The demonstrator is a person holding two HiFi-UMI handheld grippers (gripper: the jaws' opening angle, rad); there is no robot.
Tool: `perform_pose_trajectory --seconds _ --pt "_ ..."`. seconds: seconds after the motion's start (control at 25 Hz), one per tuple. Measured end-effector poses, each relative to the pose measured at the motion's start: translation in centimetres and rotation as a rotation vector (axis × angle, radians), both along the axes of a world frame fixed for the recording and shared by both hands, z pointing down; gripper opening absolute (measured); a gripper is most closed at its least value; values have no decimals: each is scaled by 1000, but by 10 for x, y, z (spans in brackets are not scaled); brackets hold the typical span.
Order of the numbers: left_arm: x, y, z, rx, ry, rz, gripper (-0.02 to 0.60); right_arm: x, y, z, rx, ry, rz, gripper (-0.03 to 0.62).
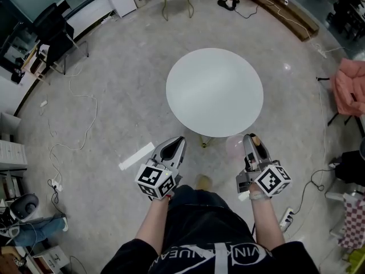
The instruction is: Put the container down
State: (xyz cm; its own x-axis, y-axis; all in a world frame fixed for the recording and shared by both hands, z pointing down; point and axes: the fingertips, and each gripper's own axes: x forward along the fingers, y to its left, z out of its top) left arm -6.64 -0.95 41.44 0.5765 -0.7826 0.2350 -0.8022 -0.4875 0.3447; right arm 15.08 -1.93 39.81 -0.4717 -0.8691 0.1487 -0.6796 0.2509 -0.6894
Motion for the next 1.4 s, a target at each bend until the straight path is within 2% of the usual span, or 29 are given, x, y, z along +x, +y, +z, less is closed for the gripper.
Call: perform_pose_trajectory --seconds 0.56,1.0,1.4 --pt "2 -13 25 -64 -2 12 15 -3 -22 24 -50 -8 -6 133" --pt "10 -66 41 -76 26 57 15 -6 -64 37 -60 19 -7 133" --pt "13 -111 57 -100 26 118 15 -30 -113 49 -71 66 -38 133"
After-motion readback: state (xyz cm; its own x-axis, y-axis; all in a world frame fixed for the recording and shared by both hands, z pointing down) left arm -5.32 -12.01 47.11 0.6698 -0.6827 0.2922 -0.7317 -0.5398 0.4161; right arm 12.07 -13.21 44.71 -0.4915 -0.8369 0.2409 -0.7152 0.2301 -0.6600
